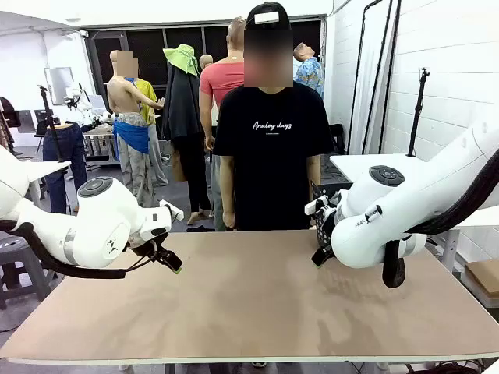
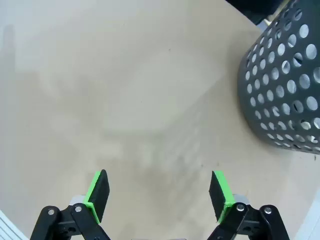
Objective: Fold the training pants.
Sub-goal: Grab both ends of the Training pants handed by a person.
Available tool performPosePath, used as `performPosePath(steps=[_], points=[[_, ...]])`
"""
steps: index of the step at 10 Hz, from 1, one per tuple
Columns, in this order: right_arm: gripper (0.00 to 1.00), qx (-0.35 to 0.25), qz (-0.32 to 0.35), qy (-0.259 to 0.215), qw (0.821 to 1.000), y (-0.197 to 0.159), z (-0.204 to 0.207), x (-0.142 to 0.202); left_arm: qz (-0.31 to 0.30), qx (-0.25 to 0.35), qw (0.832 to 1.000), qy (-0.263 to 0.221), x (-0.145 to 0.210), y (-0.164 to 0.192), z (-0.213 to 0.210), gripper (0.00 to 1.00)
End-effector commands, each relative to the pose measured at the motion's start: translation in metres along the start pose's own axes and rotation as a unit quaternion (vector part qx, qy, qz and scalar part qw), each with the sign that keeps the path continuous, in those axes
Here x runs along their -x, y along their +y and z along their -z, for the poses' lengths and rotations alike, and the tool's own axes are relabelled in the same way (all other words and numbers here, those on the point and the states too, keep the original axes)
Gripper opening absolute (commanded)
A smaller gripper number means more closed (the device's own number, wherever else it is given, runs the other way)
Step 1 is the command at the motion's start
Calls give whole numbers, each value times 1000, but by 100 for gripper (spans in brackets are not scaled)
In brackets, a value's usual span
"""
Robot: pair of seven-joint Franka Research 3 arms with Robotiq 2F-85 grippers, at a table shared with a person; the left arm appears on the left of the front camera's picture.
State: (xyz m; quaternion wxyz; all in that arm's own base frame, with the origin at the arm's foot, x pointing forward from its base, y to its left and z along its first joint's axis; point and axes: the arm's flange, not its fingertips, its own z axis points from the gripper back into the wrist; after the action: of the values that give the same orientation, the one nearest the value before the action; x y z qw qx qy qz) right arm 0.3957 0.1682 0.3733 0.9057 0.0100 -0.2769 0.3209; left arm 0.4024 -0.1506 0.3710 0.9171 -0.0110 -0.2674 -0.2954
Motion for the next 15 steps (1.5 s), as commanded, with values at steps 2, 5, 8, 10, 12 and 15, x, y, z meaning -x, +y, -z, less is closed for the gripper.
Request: performPosePath(steps=[2, 5, 8, 10, 12, 15], points=[[100, 0, 0, 0, 1000, 0, 0, 0, 0, 0, 1000, 0, 0, 0, 0, 100], [100, 0, 0, 0, 1000, 0, 0, 0, 0, 0, 1000, 0, 0, 0, 0, 100], [100, 0, 0, 0, 1000, 0, 0, 0, 0, 0, 1000, 0, 0, 0, 0, 100], [100, 0, 0, 0, 1000, 0, 0, 0, 0, 0, 1000, 0, 0, 0, 0, 100], [100, 0, 0, 0, 1000, 0, 0, 0, 0, 0, 1000, 0, 0, 0, 0, 100], [100, -6, 2, 7, 1000, -2, -8, -7, -3, -15, 1000, -1, -6, -1, -12, 100]])
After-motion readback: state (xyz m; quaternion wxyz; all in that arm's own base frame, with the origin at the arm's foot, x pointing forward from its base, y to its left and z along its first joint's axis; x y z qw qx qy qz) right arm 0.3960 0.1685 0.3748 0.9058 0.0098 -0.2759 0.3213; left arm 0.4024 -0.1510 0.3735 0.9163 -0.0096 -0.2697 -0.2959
